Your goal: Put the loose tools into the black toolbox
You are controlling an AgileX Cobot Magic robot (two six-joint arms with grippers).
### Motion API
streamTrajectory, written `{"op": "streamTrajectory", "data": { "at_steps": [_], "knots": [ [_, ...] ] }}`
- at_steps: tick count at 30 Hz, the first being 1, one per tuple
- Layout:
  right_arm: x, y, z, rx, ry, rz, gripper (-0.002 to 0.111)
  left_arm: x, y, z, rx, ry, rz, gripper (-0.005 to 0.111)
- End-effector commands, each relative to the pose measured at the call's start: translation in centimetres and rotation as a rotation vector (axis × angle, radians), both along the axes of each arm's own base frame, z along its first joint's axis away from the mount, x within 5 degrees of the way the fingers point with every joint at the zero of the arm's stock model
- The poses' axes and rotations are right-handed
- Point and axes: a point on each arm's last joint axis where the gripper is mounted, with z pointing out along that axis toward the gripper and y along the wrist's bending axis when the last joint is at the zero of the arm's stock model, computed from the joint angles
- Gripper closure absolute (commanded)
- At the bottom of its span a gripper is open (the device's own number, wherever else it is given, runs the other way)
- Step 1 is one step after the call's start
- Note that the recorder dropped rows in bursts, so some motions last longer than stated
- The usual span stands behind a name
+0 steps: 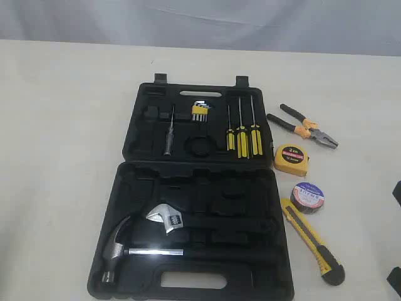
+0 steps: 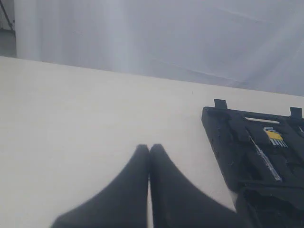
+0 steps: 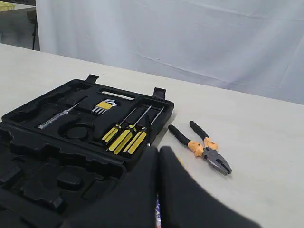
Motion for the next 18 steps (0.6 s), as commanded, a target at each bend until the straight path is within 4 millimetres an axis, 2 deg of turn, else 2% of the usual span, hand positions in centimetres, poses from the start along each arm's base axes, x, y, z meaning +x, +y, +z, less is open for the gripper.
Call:
{"op": "streamTrajectory", "data": {
  "at_steps": [1,9,13,18],
  "knots": [
    [0.0,0.0,-0.1,-0.008,-0.001,-0.004,0.109,0.0,-0.1,0.1,-0.008,0.003,-0.006,0.107],
    [0.0,0.0,0.3,-0.001,-0.04,-0.004,0.109,0.0,-0.1,0.1,-0.008,0.003,-0.006,0.107],
    [0.1,0.0,2.1,0.038,-0.243,-0.005,0.109,0.0,-0.1,0.1,-0.008,0.003,-0.006,0.107],
    [-0.1,-0.1,3.4,0.066,-0.386,-0.006,0.109,0.0,-0.1,0.1,-0.008,0.003,-0.006,0.107]
  ]
}}
